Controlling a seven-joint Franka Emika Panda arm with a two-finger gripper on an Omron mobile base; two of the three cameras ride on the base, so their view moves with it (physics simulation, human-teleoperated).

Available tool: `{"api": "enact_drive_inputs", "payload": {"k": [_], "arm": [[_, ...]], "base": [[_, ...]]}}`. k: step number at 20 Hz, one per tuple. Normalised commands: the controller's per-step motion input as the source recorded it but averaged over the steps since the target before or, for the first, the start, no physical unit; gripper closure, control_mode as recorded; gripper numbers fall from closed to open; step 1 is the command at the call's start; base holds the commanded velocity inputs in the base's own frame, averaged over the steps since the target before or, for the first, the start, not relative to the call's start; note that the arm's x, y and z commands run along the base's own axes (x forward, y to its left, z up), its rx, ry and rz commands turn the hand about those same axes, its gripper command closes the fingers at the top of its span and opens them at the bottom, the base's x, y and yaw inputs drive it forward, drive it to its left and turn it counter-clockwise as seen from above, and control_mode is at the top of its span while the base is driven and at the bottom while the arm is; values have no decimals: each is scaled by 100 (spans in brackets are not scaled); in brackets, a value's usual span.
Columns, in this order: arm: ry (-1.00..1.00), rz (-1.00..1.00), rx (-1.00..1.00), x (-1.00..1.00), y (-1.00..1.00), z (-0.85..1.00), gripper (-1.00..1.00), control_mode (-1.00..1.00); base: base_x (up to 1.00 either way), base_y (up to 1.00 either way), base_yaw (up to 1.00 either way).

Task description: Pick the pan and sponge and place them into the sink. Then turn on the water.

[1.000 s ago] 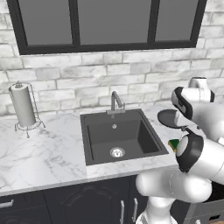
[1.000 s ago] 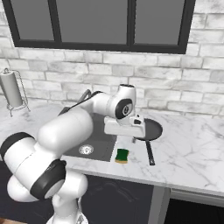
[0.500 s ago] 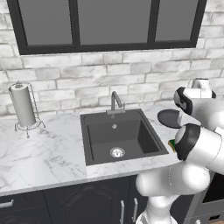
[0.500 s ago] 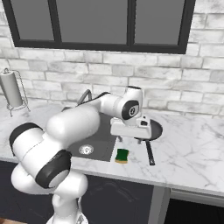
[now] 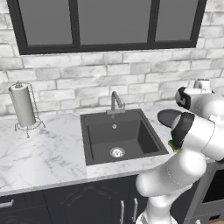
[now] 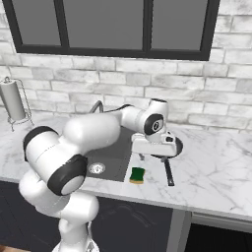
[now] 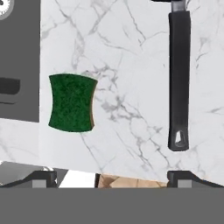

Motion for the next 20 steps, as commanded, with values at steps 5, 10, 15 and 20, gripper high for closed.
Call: {"api": "enact_drive_inputs", "payload": {"k": [5, 10, 15, 20], "arm": [[6, 3, 2, 16, -11, -19, -100, -100], [3, 2, 4, 14, -11, -19, -100, -100], [1, 3, 4, 14, -11, -16, -100, -100], [0, 4, 4, 9, -11, -16, -100, -100]], "base": [[0, 0, 0], [0, 0, 0], [0, 0, 0], [0, 0, 0]]}}
